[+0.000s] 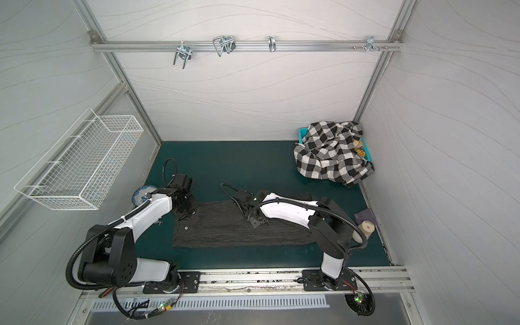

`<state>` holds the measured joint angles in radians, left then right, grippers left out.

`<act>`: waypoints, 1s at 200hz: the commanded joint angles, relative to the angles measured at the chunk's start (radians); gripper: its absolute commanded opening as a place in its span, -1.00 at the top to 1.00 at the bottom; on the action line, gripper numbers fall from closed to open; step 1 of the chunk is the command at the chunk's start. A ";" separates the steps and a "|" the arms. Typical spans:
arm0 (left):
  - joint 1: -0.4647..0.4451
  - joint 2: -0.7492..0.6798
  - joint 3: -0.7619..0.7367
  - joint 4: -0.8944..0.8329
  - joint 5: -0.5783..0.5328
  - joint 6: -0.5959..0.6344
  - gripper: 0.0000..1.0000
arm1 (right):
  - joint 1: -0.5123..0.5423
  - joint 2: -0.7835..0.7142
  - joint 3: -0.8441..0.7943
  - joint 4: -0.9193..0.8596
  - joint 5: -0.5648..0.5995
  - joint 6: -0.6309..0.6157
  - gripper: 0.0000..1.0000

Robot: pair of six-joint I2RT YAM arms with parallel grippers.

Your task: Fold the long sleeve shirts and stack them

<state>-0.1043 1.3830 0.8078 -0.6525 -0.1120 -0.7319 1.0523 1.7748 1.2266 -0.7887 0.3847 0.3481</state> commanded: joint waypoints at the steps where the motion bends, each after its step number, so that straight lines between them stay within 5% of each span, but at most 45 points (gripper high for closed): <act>1: 0.010 -0.006 0.022 0.010 -0.005 0.014 1.00 | 0.006 0.036 0.012 -0.003 0.024 -0.021 0.19; 34: 0.024 0.001 0.026 0.005 -0.005 0.015 1.00 | 0.006 0.049 0.009 0.011 0.017 -0.019 0.45; 71: 0.035 0.008 0.034 0.003 -0.005 0.020 1.00 | 0.006 0.031 0.008 0.003 0.030 -0.012 1.00; 137: 0.044 0.033 0.062 -0.003 0.005 0.021 1.00 | -0.071 -0.110 -0.005 -0.099 -0.032 0.084 1.00; 155: 0.044 0.031 0.061 -0.003 0.013 0.022 1.00 | -0.145 -0.147 -0.014 -0.149 -0.080 0.190 0.07; 200: 0.044 0.034 0.057 -0.002 0.017 0.023 1.00 | -0.280 -0.190 -0.107 -0.075 -0.294 0.406 0.03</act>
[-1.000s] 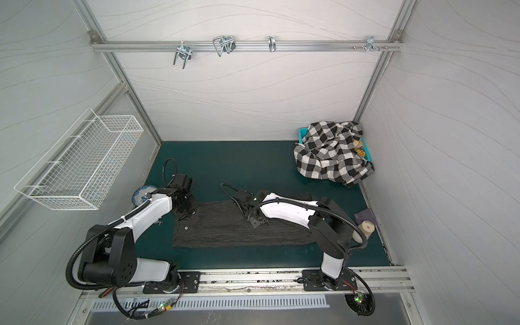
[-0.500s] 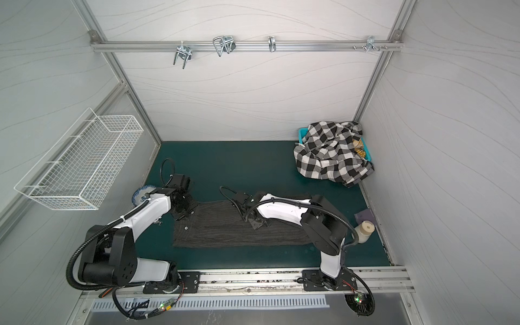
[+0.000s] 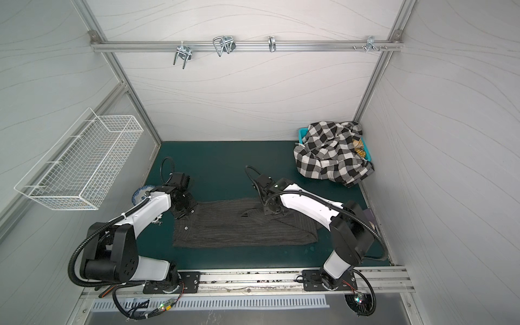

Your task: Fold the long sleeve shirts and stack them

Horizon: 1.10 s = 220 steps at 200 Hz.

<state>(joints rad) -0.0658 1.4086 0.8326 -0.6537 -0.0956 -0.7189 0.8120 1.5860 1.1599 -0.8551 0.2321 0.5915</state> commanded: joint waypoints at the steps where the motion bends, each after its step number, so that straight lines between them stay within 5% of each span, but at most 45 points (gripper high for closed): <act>1: 0.006 0.008 0.032 -0.001 0.000 0.010 1.00 | -0.043 -0.001 -0.042 -0.006 -0.148 0.165 0.02; 26: 0.006 0.005 0.034 -0.005 0.001 0.014 1.00 | -0.110 0.021 -0.092 0.044 -0.267 0.264 0.01; 105: 0.007 0.006 0.025 0.000 -0.003 0.015 1.00 | -0.137 0.062 -0.109 0.119 -0.287 0.390 -0.02; 150: 0.010 0.009 0.047 -0.020 -0.024 0.019 1.00 | -0.140 0.063 -0.073 0.060 -0.265 0.366 1.00; 220: 0.041 0.037 0.071 -0.043 -0.051 0.028 1.00 | -0.169 -0.072 -0.210 0.018 -0.259 0.297 1.00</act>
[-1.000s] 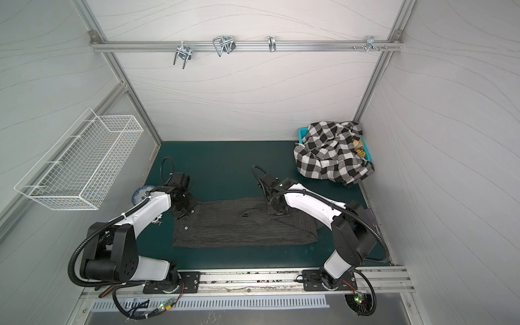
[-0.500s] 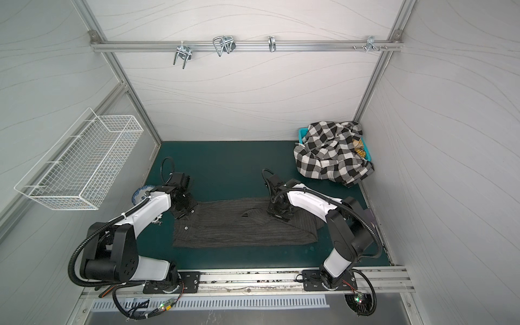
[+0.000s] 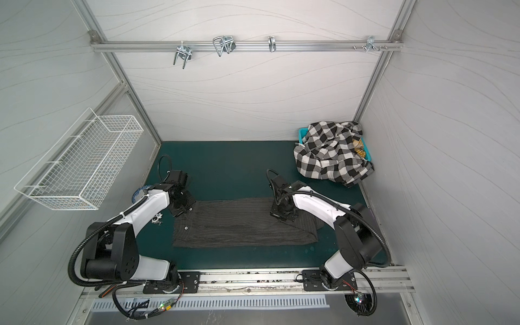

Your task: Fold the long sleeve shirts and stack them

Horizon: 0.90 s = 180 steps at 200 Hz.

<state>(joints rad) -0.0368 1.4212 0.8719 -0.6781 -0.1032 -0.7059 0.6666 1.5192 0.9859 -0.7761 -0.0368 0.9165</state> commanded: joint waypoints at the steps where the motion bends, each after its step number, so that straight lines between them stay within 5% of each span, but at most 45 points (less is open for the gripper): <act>1: 0.012 0.026 0.032 -0.018 -0.043 0.015 1.00 | -0.025 -0.005 -0.037 -0.061 0.010 -0.029 1.00; 36: 0.014 0.062 0.004 0.000 -0.030 0.004 1.00 | -0.040 0.041 -0.055 0.003 -0.007 -0.057 0.97; 67: 0.014 0.110 -0.009 0.010 -0.009 -0.007 0.99 | -0.030 0.081 0.004 -0.022 -0.008 -0.103 0.14; 83: 0.013 0.125 0.008 -0.018 -0.021 -0.013 0.33 | -0.017 0.021 0.029 -0.082 0.030 -0.117 -0.19; 104: 0.013 0.080 0.052 -0.082 -0.030 -0.018 0.07 | 0.008 -0.086 0.050 -0.203 0.096 -0.146 -0.37; 126: 0.009 -0.005 0.112 -0.141 -0.015 -0.026 -0.06 | 0.023 -0.210 -0.016 -0.285 0.103 -0.153 -0.25; 141: -0.012 -0.022 0.143 -0.163 0.010 -0.032 -0.01 | 0.025 -0.283 -0.099 -0.293 0.073 -0.132 0.07; 155: -0.062 -0.005 0.142 -0.149 0.029 -0.035 0.22 | 0.025 -0.318 -0.182 -0.257 0.041 -0.110 0.33; 180: -0.112 0.088 0.106 -0.079 0.092 -0.079 0.61 | 0.001 -0.273 -0.256 -0.147 -0.019 -0.099 0.48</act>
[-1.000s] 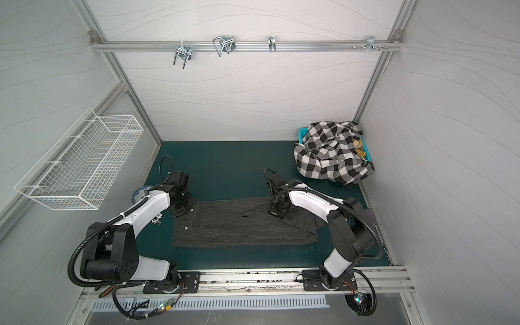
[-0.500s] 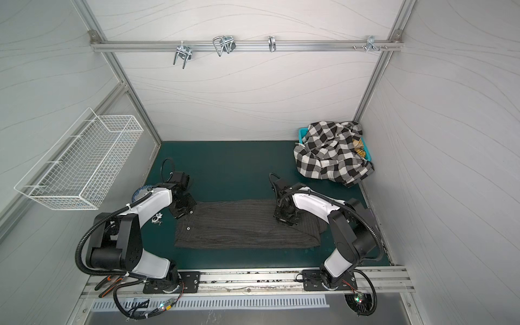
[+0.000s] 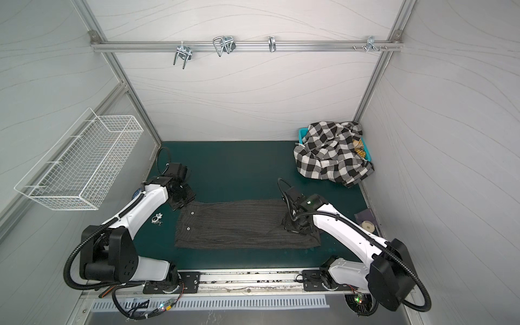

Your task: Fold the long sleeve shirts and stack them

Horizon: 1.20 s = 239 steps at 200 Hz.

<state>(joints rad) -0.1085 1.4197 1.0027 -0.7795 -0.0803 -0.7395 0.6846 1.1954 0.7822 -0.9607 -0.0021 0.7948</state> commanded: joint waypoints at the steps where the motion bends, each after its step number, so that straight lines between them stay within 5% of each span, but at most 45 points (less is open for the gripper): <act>1: -0.040 0.094 -0.027 0.027 0.073 -0.048 0.62 | -0.020 0.057 -0.053 0.040 -0.055 0.022 0.49; 39: -0.017 0.221 -0.039 0.101 0.077 -0.064 1.00 | -0.091 0.257 -0.052 0.197 -0.110 -0.008 0.60; 57: 0.041 0.260 -0.064 0.108 0.080 -0.055 1.00 | -0.110 0.380 -0.008 0.249 -0.110 -0.033 0.62; 98: 0.157 0.209 -0.133 0.087 0.033 -0.046 1.00 | -0.168 0.760 0.445 0.184 -0.058 -0.155 0.67; 118: 0.159 0.156 -0.164 0.086 0.035 -0.046 1.00 | -0.172 0.922 0.812 0.040 -0.032 -0.240 0.44; 136: 0.101 0.129 -0.208 0.106 0.145 -0.058 1.00 | -0.168 0.915 0.989 -0.068 0.012 -0.273 -0.05; 148: -0.044 0.093 -0.233 0.127 0.205 -0.089 1.00 | -0.168 0.830 0.970 -0.077 0.023 -0.274 -0.26; 170: -0.291 0.003 -0.229 0.137 0.308 -0.142 0.54 | -0.152 0.636 0.808 -0.067 0.011 -0.264 -0.34; 203: -0.326 -0.169 -0.191 0.059 0.217 -0.148 0.23 | -0.059 0.456 0.550 -0.011 -0.023 -0.194 -0.15; 218: -0.326 -0.145 -0.151 0.041 0.220 -0.090 0.30 | -0.024 0.464 0.507 0.045 -0.070 -0.160 0.13; 239: -0.324 -0.040 -0.091 0.031 0.310 -0.041 0.73 | 0.024 0.565 0.555 0.065 -0.086 -0.155 0.40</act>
<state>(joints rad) -0.4335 1.2835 0.8463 -0.7162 0.1715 -0.8368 0.6685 1.6428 1.3235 -0.9405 -0.0490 0.6044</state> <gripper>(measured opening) 0.209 0.347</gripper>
